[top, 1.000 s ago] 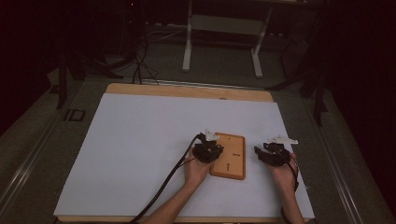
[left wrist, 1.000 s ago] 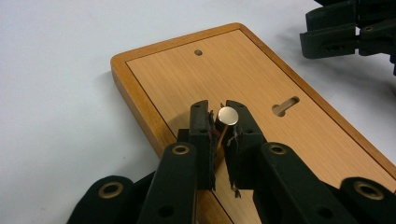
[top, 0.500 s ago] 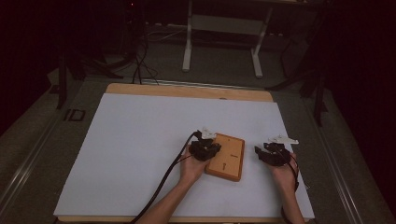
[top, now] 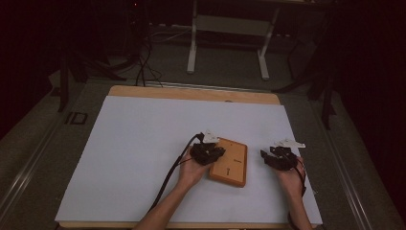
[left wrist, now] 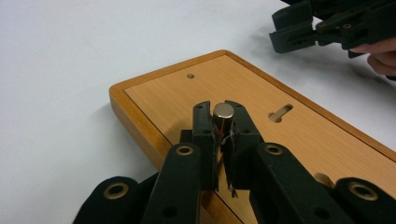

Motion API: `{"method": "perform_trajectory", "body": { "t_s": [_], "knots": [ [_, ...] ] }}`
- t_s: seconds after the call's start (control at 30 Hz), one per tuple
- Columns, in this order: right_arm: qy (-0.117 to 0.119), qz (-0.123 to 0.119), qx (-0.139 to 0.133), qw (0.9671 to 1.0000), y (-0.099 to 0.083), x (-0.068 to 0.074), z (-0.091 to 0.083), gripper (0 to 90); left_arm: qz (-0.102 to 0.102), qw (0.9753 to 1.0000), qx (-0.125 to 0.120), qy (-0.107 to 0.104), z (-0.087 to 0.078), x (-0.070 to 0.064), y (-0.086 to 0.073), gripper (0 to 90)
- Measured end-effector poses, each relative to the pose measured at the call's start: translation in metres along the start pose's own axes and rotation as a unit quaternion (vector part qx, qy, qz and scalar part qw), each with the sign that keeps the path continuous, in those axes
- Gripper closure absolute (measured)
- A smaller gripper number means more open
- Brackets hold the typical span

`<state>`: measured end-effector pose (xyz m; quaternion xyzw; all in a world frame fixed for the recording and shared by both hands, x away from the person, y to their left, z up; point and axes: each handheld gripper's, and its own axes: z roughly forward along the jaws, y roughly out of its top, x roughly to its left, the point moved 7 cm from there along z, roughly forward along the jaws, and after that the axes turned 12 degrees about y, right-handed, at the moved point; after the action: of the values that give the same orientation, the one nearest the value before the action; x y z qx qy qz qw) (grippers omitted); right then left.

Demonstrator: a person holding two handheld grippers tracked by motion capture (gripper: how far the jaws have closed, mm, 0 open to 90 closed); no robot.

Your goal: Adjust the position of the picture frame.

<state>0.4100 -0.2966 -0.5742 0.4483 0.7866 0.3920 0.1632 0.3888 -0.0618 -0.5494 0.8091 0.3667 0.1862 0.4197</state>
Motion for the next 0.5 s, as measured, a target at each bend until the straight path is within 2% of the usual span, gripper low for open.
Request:
{"method": "perform_trajectory", "body": {
  "t_s": [0.2,0.4,0.5],
  "knots": [
    [0.000,0.000,0.001,1.0000,0.000,0.000,0.000,51.9,0.024,0.9995,-0.011,-0.017,-0.012,0.003,-0.002,85.2],
    [0.001,0.000,0.001,1.0000,0.000,0.001,0.001,51.9,0.038,0.9985,-0.022,-0.033,-0.028,0.009,-0.008,85.2],
    [0.001,0.000,0.002,1.0000,0.000,0.001,0.001,51.9,0.037,0.9982,-0.023,-0.040,-0.035,0.015,-0.010,85.3]
  ]
}}
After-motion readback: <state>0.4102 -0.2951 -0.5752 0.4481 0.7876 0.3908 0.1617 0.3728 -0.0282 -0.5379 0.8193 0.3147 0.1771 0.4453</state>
